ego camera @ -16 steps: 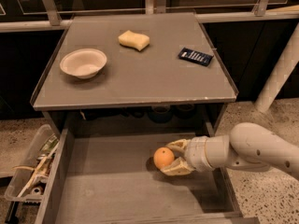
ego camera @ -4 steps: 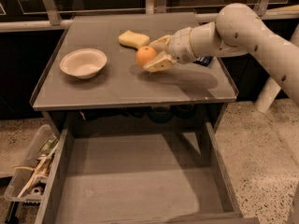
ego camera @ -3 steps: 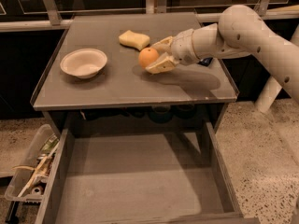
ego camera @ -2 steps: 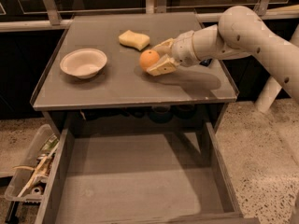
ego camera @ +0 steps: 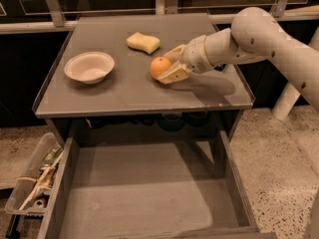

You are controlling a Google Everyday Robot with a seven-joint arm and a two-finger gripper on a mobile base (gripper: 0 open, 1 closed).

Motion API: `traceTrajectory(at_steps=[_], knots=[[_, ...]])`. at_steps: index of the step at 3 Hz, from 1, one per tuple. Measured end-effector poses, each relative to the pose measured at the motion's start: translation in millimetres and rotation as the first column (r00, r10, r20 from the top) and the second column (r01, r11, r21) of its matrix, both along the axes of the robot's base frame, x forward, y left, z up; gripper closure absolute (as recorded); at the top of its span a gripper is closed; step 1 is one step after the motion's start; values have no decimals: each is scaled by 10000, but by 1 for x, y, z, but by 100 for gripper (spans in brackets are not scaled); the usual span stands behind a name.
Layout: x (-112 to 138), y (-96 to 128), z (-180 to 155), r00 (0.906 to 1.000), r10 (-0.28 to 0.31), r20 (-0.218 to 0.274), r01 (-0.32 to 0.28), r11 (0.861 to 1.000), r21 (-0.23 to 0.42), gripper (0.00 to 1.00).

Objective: Pick orange from top drawer and place on counter

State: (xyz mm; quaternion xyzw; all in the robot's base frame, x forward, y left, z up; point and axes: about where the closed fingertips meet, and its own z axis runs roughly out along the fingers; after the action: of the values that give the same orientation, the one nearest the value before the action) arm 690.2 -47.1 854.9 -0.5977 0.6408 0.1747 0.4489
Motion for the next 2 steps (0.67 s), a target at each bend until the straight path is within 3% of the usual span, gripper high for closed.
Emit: traceTrajectory(at_steps=[2], knots=[[0, 0, 0, 10000, 1, -1, -1, 10000, 0, 36]])
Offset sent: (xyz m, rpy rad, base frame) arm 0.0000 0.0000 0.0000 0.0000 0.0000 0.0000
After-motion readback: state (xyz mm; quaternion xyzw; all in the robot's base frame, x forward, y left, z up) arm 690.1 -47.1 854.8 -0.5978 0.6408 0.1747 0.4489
